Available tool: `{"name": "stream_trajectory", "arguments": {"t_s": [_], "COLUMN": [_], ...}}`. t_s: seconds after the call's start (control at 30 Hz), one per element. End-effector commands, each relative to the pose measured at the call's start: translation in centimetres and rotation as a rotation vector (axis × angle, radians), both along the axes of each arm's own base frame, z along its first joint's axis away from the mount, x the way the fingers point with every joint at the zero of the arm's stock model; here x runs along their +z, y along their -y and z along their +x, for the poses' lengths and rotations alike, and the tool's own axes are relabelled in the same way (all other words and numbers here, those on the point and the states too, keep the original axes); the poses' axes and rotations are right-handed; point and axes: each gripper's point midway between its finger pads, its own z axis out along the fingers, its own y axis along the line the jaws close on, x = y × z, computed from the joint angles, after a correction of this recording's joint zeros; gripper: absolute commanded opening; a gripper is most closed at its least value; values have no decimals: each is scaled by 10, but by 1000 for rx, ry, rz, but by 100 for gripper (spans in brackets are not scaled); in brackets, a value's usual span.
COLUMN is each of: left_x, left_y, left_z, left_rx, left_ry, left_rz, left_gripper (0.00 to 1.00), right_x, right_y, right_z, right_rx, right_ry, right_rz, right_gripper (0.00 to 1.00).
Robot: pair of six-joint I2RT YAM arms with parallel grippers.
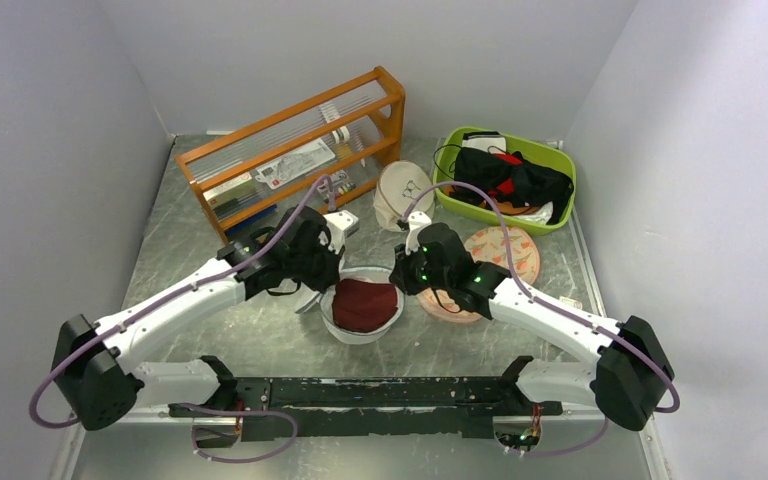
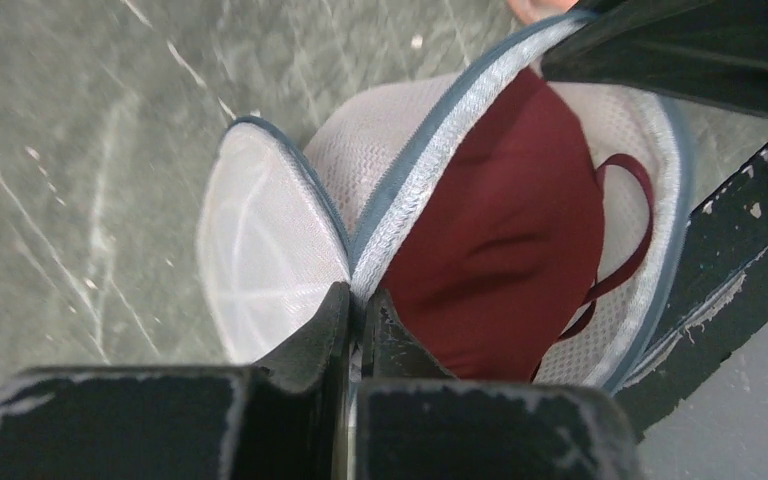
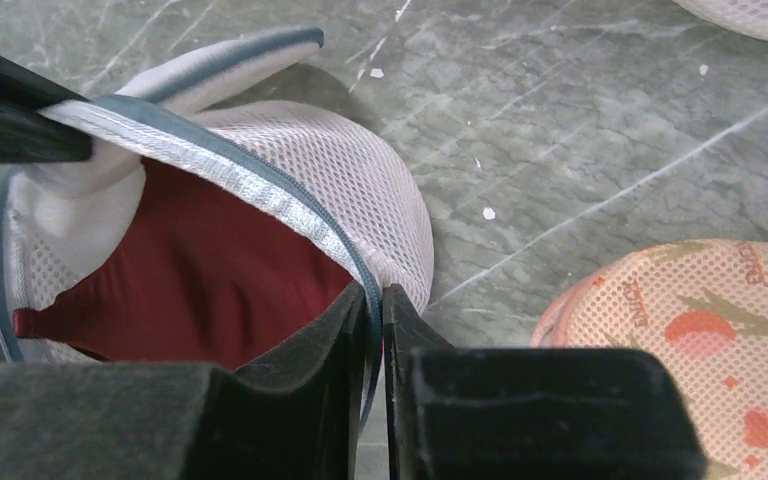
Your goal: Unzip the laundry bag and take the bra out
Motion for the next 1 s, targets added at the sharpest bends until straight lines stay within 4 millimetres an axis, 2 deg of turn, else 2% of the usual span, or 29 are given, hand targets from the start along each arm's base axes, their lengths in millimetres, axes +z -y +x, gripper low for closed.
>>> {"name": "stream_trajectory", "arguments": {"t_s": [0.0, 0.27, 0.4, 0.57, 0.67, 0.8, 0.87, 0.97], "left_x": [30, 19, 22, 25, 29, 39, 45, 53], "left_y": [12, 9, 3, -1, -1, -1, 0, -1], "left_z": [13, 0, 3, 5, 4, 2, 0, -2], "left_rx": [-79, -91, -71, -60, -63, -69, -76, -81], "left_ry": [168, 140, 171, 192, 204, 228, 243, 270], "left_rz": [-82, -120, -109, -97, -111, -142, -163, -194], "left_gripper": [7, 7, 7, 7, 7, 7, 7, 7], "right_x": [11, 36, 47, 77, 83, 80, 76, 58], "right_y": [5, 12, 19, 10, -6, -40, -59, -79], "right_z": [8, 16, 24, 23, 9, -21, -39, -65], "right_rx": [-37, -92, -141, -173, -126, -3, 81, 214], "right_ry": [32, 90, 138, 230, 269, 316, 330, 340], "right_rz": [-25, -145, -240, -273, -270, -213, -172, -141], "right_gripper": [13, 44, 53, 64, 68, 68, 64, 55]}}
